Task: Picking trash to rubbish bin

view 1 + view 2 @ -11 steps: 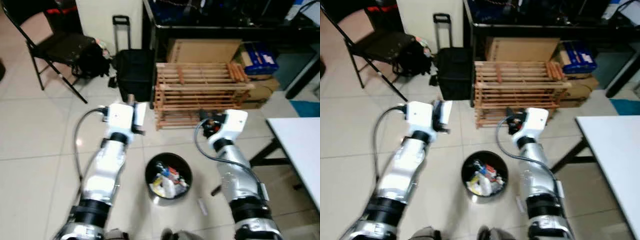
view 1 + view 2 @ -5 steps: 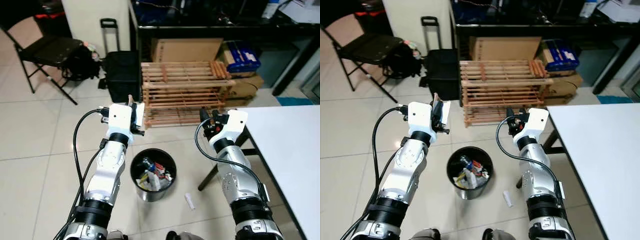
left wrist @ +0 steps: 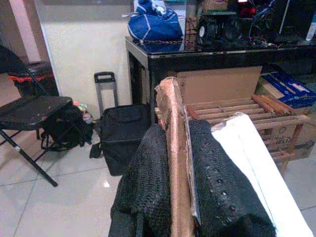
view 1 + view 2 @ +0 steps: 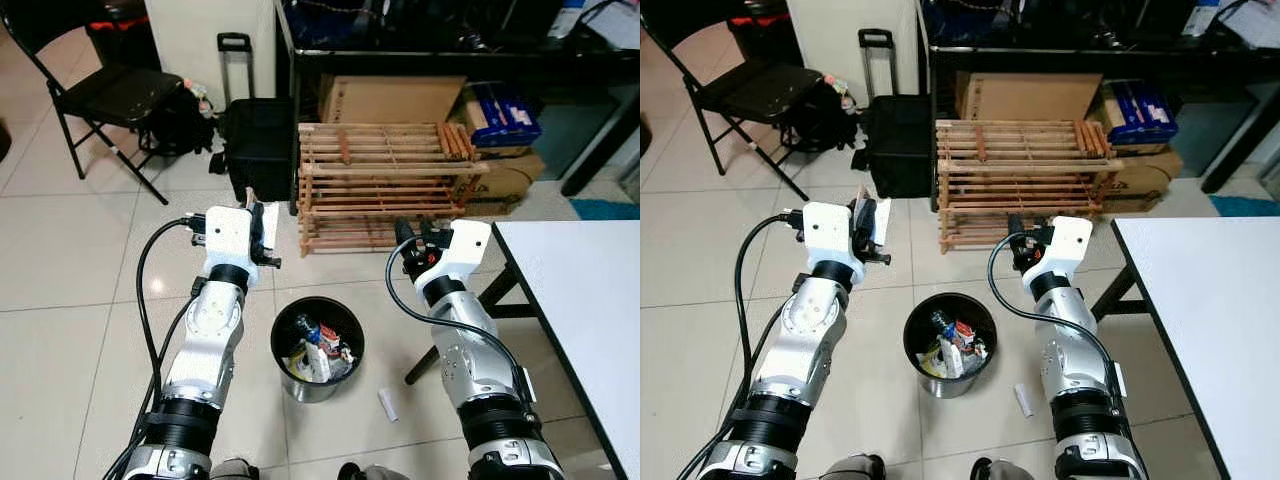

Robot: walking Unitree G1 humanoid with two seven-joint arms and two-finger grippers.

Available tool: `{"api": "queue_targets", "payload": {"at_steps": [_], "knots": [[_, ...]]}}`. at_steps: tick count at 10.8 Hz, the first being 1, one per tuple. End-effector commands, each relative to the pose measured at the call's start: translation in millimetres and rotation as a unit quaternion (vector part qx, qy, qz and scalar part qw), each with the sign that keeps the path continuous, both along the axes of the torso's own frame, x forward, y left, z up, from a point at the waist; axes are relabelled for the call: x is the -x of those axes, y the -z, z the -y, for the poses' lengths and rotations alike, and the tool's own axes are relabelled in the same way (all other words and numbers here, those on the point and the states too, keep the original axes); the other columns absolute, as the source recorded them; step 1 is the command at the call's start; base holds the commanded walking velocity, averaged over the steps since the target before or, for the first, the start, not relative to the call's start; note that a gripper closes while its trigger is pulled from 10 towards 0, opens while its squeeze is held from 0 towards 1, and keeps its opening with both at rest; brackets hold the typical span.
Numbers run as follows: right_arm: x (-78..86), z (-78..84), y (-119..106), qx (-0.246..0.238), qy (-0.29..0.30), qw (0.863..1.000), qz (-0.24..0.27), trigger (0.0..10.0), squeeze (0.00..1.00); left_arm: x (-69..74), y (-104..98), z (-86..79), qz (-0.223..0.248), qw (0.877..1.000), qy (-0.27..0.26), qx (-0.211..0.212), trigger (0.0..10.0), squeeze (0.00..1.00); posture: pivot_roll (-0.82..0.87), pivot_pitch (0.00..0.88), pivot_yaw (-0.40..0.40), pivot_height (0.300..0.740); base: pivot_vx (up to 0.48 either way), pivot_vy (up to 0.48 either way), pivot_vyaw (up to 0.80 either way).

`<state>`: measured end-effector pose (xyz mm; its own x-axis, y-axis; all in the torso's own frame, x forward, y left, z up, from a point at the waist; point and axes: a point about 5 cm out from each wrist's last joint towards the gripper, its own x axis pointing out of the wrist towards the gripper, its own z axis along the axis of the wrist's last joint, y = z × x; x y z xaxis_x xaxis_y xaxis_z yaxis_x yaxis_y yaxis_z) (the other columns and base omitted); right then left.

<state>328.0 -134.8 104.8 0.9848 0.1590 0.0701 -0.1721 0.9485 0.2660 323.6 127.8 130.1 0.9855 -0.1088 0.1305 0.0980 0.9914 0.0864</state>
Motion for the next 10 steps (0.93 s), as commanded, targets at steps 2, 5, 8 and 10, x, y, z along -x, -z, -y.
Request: {"api": "queue_targets", "payload": {"at_steps": [2,5,8,10], "knots": [[-0.4,2.9,0.5,-0.002,0.005,1.0,-0.005,10.0,0.0,-1.7,-2.8,3.7,-0.002,1.0,0.01,0.0,10.0,0.0,0.01,0.108,-0.061,0.74,0.0,0.0,0.0],[-0.3,3.1,0.8,0.0,0.005,1.0,-0.006,10.0,0.0,-1.5,-1.8,3.5,-0.005,1.0,0.012,-0.002,10.0,0.0,0.01,0.109,-0.06,0.74,0.355,0.0,0.0],[0.0,3.0,0.9,0.001,0.003,1.0,-0.006,10.0,0.0,-1.5,-0.2,4.3,-0.01,1.0,0.013,-0.006,10.0,0.0,0.01,0.108,-0.062,0.74,0.417,0.0,0.0],[-0.3,2.6,1.0,0.001,0.002,1.0,-0.006,10.0,0.0,-1.4,0.1,4.0,-0.011,1.0,0.012,-0.007,10.0,0.0,0.01,0.106,-0.062,0.74,0.422,0.0,0.0]]}}
